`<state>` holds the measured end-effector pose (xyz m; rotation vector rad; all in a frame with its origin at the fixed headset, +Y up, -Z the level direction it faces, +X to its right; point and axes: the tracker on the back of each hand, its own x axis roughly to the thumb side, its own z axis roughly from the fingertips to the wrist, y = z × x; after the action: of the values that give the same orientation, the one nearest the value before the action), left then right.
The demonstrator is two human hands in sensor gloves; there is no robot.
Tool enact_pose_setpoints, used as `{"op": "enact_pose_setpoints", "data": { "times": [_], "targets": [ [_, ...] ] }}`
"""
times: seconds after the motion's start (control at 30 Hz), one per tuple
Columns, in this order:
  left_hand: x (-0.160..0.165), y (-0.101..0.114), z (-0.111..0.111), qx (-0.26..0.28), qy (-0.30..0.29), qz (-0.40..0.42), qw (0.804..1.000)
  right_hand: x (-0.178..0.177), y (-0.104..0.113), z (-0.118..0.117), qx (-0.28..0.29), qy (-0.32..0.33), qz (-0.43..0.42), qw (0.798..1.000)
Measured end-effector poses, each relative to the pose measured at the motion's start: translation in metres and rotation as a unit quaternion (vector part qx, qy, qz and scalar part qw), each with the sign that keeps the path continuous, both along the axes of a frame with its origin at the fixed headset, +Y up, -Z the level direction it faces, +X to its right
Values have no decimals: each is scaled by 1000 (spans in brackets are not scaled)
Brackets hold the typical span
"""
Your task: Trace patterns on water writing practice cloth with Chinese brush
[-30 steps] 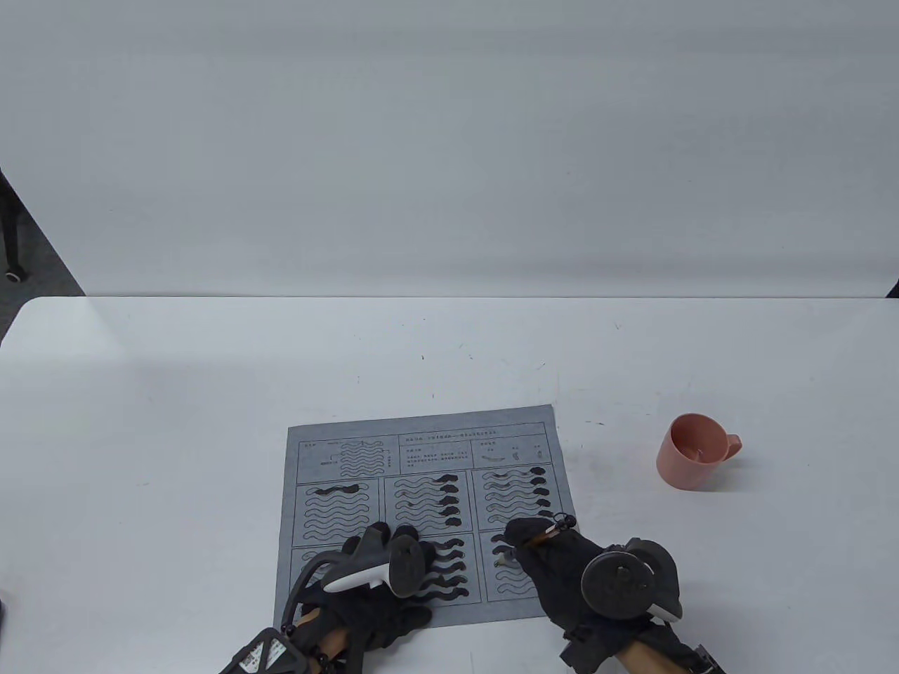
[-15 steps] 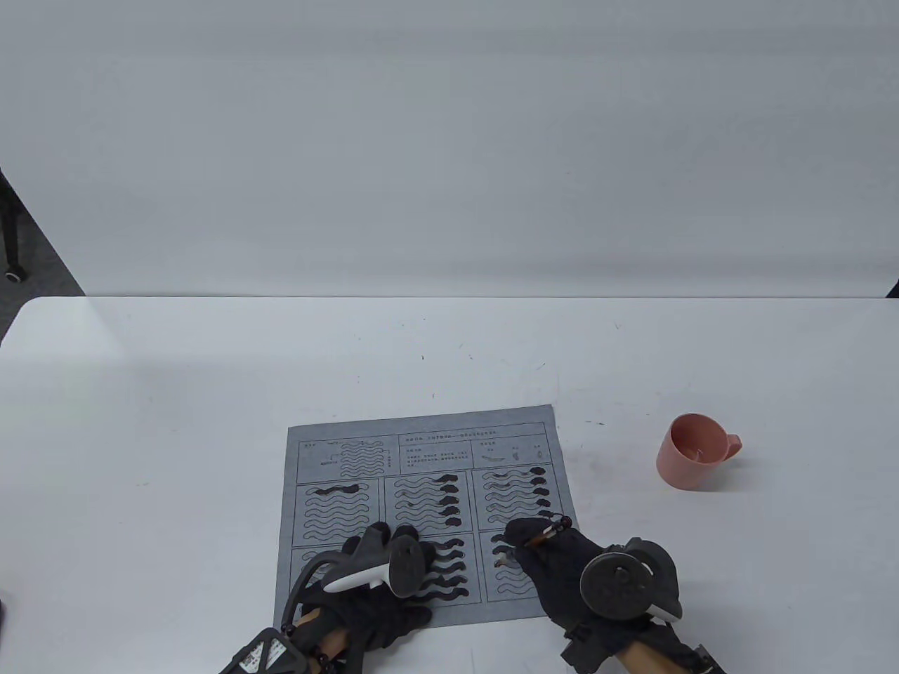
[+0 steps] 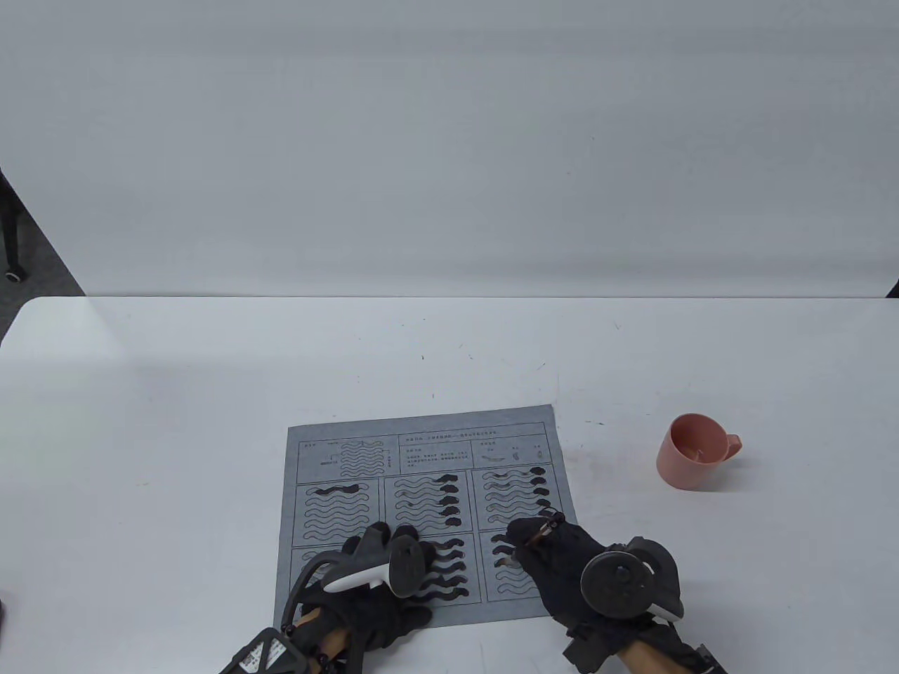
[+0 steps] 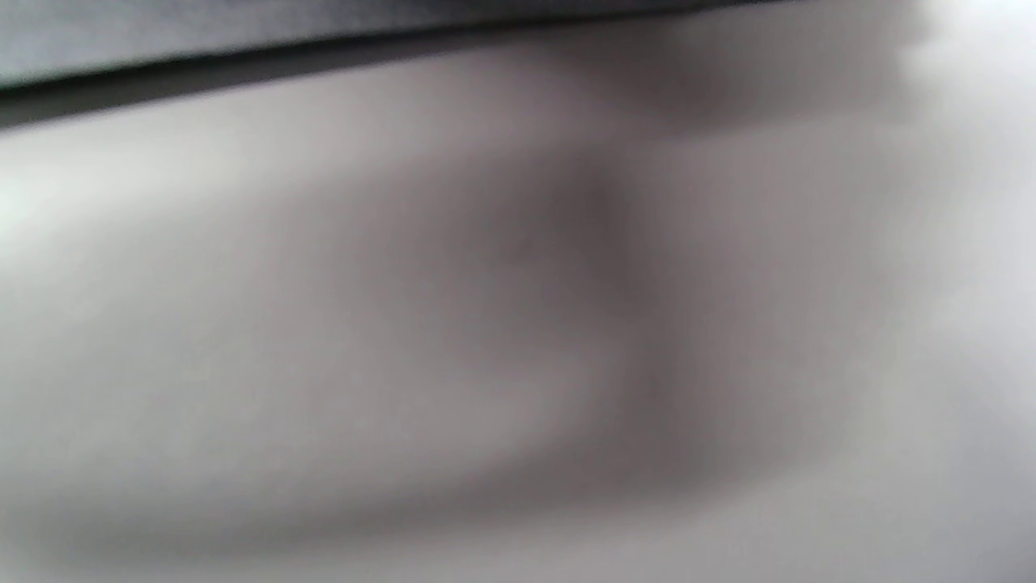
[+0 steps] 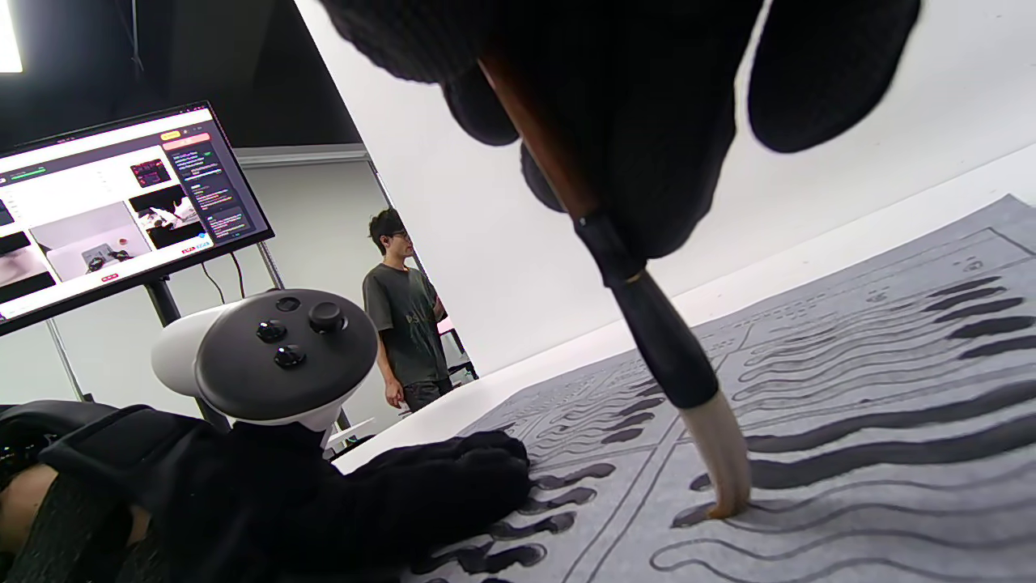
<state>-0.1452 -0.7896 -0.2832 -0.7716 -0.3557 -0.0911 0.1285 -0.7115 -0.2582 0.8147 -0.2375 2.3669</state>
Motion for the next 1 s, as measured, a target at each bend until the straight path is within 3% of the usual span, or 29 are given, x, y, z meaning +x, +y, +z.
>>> {"op": "enact_pose_setpoints", "data": {
  "times": [1.0],
  "targets": [
    [0, 0, 0, 0, 0, 0, 1000, 5, 1, -2, 2, -10, 3, 1000]
  ]
}}
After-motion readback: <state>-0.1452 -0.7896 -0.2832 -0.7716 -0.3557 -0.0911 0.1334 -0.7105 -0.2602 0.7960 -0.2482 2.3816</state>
